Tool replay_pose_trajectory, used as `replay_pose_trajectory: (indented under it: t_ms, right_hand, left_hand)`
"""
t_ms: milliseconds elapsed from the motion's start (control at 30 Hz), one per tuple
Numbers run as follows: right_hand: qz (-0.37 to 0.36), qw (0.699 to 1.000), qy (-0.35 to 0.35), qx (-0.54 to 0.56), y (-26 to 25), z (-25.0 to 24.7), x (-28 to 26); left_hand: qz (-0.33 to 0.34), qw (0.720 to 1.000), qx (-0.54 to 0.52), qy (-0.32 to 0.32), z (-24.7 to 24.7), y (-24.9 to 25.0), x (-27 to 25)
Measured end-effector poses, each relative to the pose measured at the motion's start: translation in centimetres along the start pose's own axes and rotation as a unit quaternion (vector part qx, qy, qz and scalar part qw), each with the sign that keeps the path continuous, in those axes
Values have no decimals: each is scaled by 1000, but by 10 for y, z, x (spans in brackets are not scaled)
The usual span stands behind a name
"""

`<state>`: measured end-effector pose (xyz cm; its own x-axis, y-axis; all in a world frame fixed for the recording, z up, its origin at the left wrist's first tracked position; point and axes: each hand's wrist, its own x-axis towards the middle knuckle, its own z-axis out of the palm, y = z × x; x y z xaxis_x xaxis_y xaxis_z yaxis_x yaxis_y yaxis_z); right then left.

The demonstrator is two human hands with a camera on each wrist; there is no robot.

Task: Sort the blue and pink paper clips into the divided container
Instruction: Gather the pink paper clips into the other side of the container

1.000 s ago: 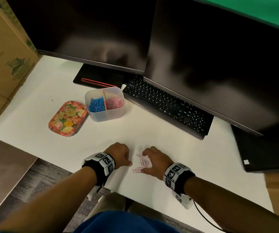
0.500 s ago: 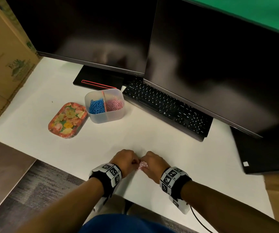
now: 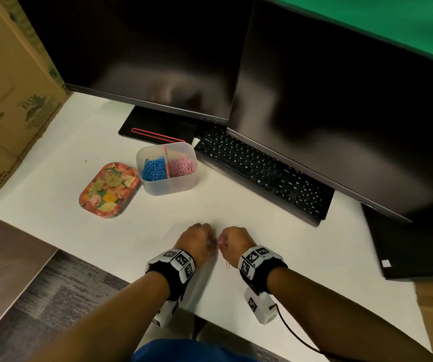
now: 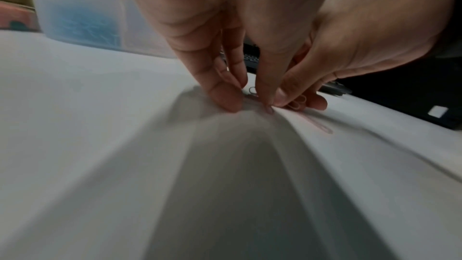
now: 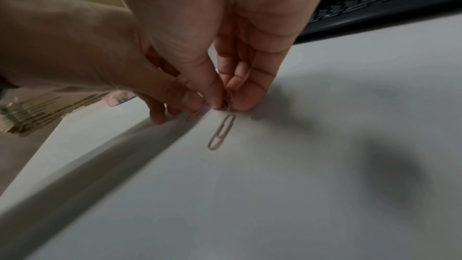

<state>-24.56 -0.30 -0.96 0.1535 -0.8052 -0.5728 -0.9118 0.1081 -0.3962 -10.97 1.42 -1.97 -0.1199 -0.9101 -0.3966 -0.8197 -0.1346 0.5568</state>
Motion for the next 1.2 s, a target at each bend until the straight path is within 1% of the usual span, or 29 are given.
replay_pose_trajectory:
  t_ms: [133,233,333,400,500,600,667,767,800,833,900,967,1000,1100,1200]
  right_hand:
    - [25,996,22,78,-3,-11,5]
    - [-6,992,55,114,-18,-34,10]
    - [-54,987,88,122,-53,-68,22]
    - [-77,985,108,108,-81,-89,37]
    - [-102,982,127,96,-115,-107,60]
    - [-112,982,130,76,-139,-115,70]
    - [-113,983,131,67,-145,-120,73]
    - [-117,980,138,80,-129,-124,67]
    - [-115,983,128,63,-117,-122,63]
    - [-105,988,109,32,-102,-117,56]
    - [-58,996,70,-23,-66,-98,44]
    - [-18,998,43,-47,-32,-74,31]
    - [-15,998,30,-52,-18,-62,24]
    - [-48,996,12,-75,1,-31,10]
    - [-65,994,35,-82,-3,-11,6]
  left_hand:
    - [-21,998,46,-25,-2,3,1]
    - [-1,996,81,-27,-3,2,3]
    - [17,994,98,-43,-5,-2,4]
    - [33,991,118,-45,-8,-3,4]
    - [66,988,127,-52,-8,-7,4]
    - [126,981,140,-53,-10,-6,5]
    - [153,974,155,-61,-12,-6,8]
    - [164,968,174,-76,-14,-7,11]
    - [164,967,180,-80,-15,-7,12]
    - [164,964,191,-86,-16,-6,12]
    - [154,960,212,-97,-16,-4,12]
    - [147,960,214,-100,-16,-3,10]
    - [148,962,208,-98,-17,-3,9]
    - [140,969,176,-100,-21,-5,7]
    - [108,985,115,-73,-27,-7,4]
